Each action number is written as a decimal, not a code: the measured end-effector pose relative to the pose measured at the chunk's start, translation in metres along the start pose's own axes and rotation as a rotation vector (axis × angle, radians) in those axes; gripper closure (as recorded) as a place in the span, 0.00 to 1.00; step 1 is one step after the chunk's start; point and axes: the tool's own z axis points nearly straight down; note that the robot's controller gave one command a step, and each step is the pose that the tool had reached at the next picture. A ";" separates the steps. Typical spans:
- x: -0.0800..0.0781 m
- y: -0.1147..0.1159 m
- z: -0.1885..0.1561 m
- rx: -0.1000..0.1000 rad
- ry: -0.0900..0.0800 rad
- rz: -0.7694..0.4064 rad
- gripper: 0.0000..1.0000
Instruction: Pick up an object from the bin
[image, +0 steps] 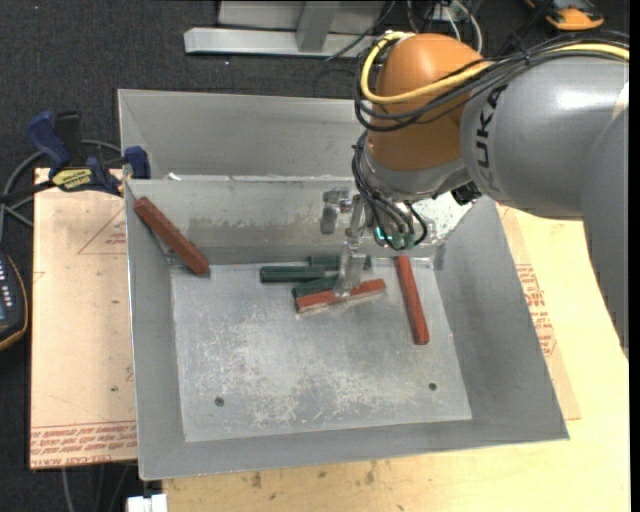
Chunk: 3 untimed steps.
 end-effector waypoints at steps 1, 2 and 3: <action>0.005 -0.015 0.133 -0.002 -0.011 0.138 0.00; 0.019 0.033 0.100 -0.002 -0.010 -0.011 0.00; 0.007 -0.018 0.098 0.001 -0.011 0.095 0.00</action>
Offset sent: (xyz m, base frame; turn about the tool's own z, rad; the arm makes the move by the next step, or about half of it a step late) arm -0.0061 -0.0158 -0.1308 0.1390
